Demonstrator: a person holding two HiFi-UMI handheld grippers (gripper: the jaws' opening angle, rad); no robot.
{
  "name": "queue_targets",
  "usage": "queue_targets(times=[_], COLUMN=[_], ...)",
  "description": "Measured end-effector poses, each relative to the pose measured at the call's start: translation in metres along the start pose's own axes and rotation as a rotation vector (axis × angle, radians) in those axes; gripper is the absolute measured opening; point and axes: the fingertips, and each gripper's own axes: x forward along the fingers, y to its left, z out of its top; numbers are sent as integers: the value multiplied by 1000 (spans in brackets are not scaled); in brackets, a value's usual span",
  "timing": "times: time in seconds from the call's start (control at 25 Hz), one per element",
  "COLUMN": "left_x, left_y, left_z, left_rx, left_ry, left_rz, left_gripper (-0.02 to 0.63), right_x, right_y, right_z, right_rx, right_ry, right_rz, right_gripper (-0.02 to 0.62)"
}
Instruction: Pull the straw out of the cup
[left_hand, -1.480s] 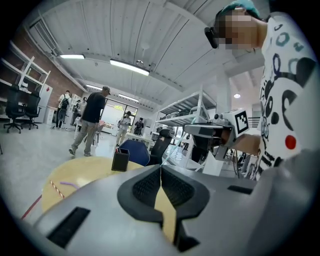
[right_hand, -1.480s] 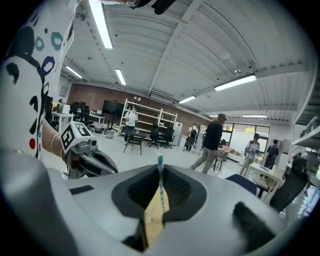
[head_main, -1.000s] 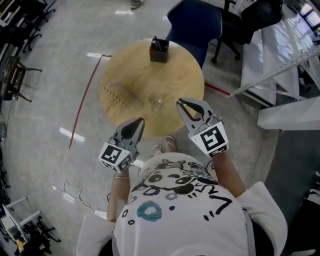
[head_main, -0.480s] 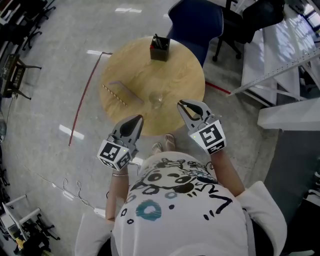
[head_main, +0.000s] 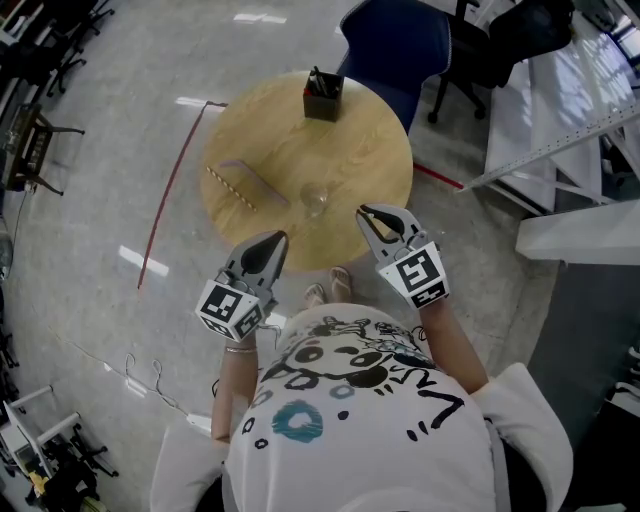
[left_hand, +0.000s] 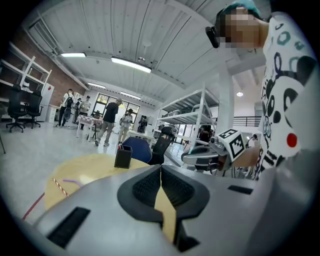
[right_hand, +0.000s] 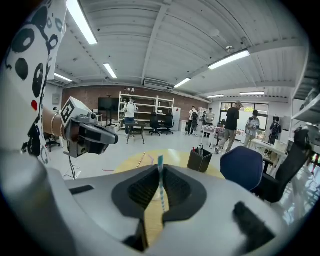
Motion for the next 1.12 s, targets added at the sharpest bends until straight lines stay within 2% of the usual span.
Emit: queue_targets(times=[0.48,1.12], left_x=[2,2], left_y=[2,-1], left_z=[0,-1], left_rx=[-2,-3], left_ry=[1,-2], left_rz=[7,8], left_gripper=[17,17], right_x=[3,0], right_y=[3,0], right_z=[-10,-12], right_rx=[3,27], right_ry=[30,19], right_rz=[26,21], right_gripper=[40,40])
